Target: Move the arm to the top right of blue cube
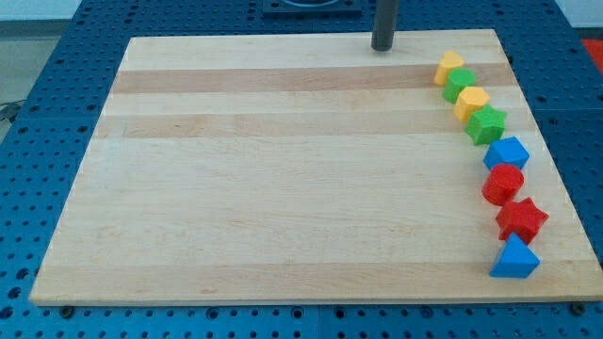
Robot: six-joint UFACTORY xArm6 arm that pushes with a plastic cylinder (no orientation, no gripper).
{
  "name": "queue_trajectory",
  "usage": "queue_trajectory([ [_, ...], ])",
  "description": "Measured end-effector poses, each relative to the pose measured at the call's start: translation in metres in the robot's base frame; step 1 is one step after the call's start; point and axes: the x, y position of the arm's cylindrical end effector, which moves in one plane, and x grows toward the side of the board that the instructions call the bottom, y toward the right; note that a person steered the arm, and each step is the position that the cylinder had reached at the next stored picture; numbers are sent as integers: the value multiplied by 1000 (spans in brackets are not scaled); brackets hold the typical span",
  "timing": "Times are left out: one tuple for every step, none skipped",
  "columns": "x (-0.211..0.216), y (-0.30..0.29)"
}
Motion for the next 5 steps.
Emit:
queue_trajectory([
  [-17,61],
  [-18,83],
  [-19,128],
  [-19,137],
  [11,145],
])
